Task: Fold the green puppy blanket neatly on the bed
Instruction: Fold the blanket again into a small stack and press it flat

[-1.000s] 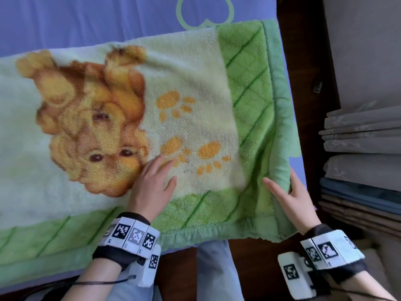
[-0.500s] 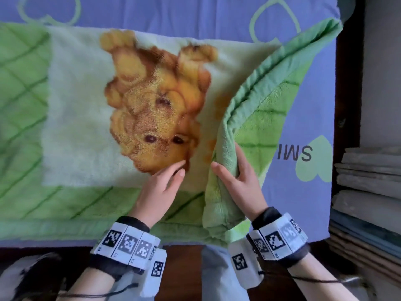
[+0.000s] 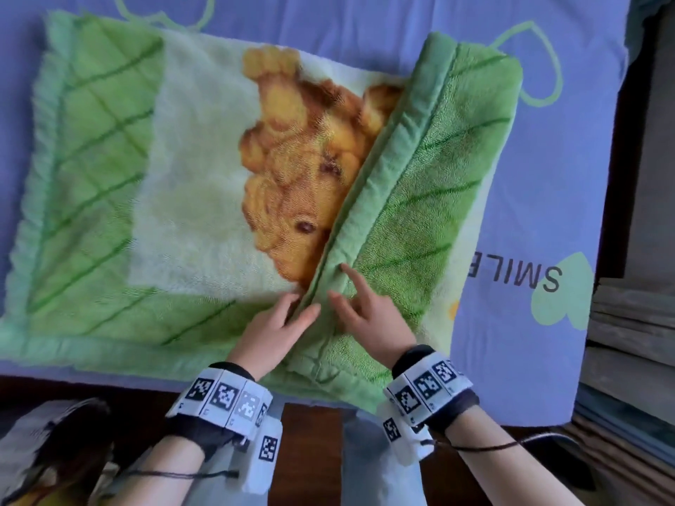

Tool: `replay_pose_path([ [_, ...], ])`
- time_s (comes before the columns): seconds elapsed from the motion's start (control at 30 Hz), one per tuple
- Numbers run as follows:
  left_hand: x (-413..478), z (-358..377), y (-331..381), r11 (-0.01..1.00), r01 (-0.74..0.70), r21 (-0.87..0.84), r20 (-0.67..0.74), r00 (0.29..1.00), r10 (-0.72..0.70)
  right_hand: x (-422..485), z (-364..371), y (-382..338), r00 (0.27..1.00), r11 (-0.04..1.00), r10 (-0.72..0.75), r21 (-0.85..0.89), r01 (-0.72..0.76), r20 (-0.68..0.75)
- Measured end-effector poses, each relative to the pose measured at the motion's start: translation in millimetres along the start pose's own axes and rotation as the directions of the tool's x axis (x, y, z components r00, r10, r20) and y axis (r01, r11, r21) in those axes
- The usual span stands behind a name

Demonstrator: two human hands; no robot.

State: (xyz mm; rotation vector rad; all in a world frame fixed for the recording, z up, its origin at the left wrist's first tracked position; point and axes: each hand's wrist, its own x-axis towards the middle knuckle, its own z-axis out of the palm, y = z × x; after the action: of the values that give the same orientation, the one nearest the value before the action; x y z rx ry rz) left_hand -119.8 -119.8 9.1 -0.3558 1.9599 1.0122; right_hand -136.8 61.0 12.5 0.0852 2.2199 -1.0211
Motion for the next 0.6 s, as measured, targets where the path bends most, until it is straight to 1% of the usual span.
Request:
replay_pose_path([
  [0.03,3,4,0,0.999,0.011,0.038,0.033,0.999,-0.012,5,-5,-1,0.996,1.0,-0.026,0.01,0.027,-0.086],
  [0.1,10,12,0,0.99,-0.022,0.14,0.062,0.998,0.013,19,-19,-7,0.97,0.998,-0.041,0.04,0.052,-0.24],
  [0.17,17,19,-1,0.961,-0.046,0.273,0.053,0.998,0.033,38,-35,-14,0.937,0.998,-0.021,0.041,0.038,-0.349],
  [0.2,19,22,-2,0.945,-0.035,0.325,0.041,0.999,0.022,50,-43,-18,0.926,0.999,-0.005,0.033,0.019,-0.378],
  [0.27,23,26,-6,0.926,0.011,0.377,0.033,0.999,-0.025,72,-57,-25,0.915,0.999,0.047,0.012,-0.046,-0.401],
  [0.3,26,28,-6,0.926,0.036,0.376,0.036,0.998,-0.054,83,-63,-27,0.912,0.995,0.097,0.01,-0.102,-0.398],
  [0.37,33,30,-5,0.932,0.085,0.352,0.044,0.993,-0.108,101,-71,-31,0.891,0.962,0.264,0.039,-0.269,-0.37],
  [0.43,40,32,-3,0.919,0.109,0.379,0.054,0.989,-0.139,116,-75,-33,0.84,0.9,0.43,0.08,-0.429,-0.332],
  [0.47,44,32,-3,0.912,0.116,0.392,0.051,0.988,-0.148,124,-76,-34,0.817,0.874,0.479,0.09,-0.477,-0.321],
  [0.53,49,32,-3,0.906,0.136,0.4,0.043,0.985,-0.167,137,-76,-35,0.777,0.836,0.538,0.092,-0.54,-0.326],
  [0.6,53,34,-3,0.908,0.156,0.389,0.029,0.983,-0.181,147,-76,-33,0.758,0.821,0.553,0.074,-0.566,-0.347],
])
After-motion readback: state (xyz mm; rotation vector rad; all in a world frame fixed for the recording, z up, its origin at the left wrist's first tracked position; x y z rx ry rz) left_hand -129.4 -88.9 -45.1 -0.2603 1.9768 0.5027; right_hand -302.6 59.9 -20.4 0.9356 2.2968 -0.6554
